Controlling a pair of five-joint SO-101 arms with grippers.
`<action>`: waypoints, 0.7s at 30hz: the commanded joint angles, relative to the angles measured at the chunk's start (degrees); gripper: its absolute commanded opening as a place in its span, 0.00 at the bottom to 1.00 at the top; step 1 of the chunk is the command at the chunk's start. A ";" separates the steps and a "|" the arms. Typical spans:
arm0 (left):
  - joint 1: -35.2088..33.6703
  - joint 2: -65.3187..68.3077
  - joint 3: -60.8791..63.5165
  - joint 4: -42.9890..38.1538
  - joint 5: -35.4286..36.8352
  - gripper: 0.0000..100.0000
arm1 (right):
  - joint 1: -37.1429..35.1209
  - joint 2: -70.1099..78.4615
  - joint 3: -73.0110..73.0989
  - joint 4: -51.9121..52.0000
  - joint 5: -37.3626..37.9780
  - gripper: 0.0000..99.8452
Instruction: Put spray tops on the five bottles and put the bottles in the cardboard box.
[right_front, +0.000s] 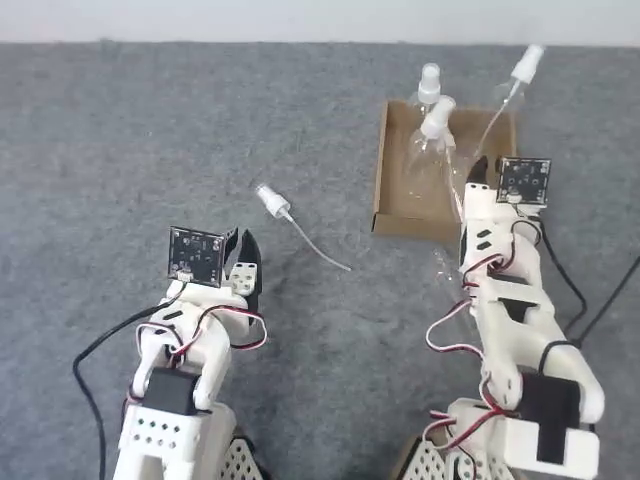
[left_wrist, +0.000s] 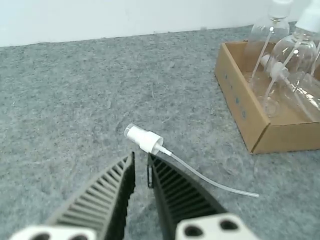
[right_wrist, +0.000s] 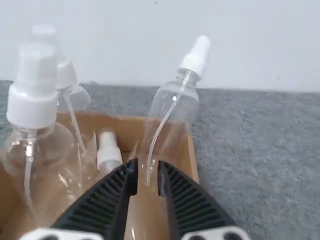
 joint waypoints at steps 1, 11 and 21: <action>-0.18 -1.14 -0.66 -1.49 -0.35 0.04 | 1.10 -10.24 -4.40 14.37 0.09 0.01; -0.18 -1.14 -0.66 -1.58 -0.35 0.04 | 0.92 -18.15 -39.03 75.12 -0.26 0.01; -0.09 -1.14 -0.66 -1.67 -0.35 0.04 | -3.65 -6.90 -51.69 81.80 -0.35 0.03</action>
